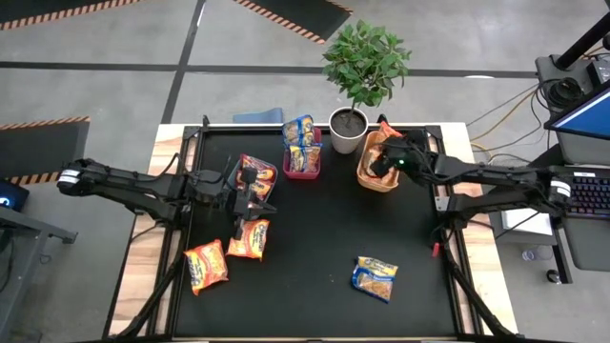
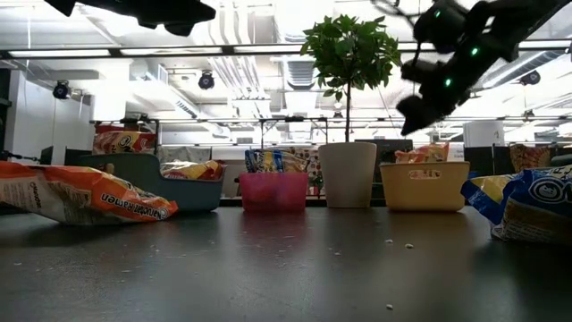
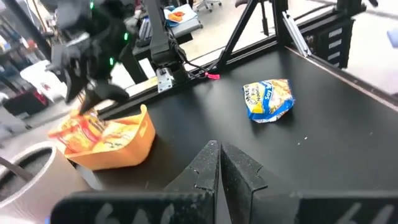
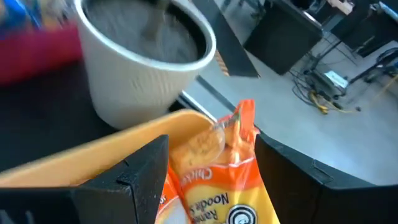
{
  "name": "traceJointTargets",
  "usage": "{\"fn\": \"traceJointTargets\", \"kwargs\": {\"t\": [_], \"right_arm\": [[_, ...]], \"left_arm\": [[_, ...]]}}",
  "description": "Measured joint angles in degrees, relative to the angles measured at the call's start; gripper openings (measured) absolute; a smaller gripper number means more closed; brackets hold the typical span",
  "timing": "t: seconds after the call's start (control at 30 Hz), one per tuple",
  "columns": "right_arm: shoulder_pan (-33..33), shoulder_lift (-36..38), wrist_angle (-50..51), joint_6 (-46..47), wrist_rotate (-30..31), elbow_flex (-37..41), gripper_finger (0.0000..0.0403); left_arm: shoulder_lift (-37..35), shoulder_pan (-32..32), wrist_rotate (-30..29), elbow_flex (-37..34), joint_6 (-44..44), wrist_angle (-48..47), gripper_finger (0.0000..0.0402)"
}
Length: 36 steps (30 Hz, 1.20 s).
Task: Sort Maruchan noodles
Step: Put the right orange noodle pack into the yellow bin
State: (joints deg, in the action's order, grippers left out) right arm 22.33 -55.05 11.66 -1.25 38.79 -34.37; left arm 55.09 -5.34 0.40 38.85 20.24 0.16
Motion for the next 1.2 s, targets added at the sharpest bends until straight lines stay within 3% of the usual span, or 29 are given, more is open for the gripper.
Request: {"fn": "traceJointTargets", "kwargs": {"t": [0.13, 0.3, 0.43, 0.6, 0.83, 1.07, 1.2], "right_arm": [[-3.20, 4.54, -0.32, 3.39, -2.12, 0.00, 0.0228], [-8.30, 8.23, -2.07, 9.03, -12.07, 0.00, 0.0222], [-12.95, 8.36, -4.49, 14.17, -18.14, -0.04, 0.0212], [-19.17, 6.63, -5.64, 17.40, -19.75, -0.04, 0.0196], [-26.00, 4.14, -8.15, 17.75, -19.75, -0.07, 0.0174], [-28.26, 3.10, -9.40, 17.72, -19.34, -0.04, 0.0159], [-28.92, 1.98, -10.98, 17.21, -19.30, -0.04, 0.0152]], "left_arm": [[0.11, 0.00, 0.00, 0.00, -4.57, -0.34, 0.0000], [0.89, -0.02, 0.00, 0.00, -10.57, -0.40, 0.0000], [2.24, -0.02, 0.00, 0.00, -15.53, -1.49, 0.0000], [4.76, -0.04, 0.01, 0.00, -22.64, -5.25, 0.0000], [9.08, -1.37, 0.17, 5.52, -30.06, -21.91, 0.0000], [16.45, -6.63, 2.32, 15.21, -31.57, -42.02, 0.0000], [20.77, -10.06, 3.69, 18.07, -33.14, -49.02, 0.0000]]}}
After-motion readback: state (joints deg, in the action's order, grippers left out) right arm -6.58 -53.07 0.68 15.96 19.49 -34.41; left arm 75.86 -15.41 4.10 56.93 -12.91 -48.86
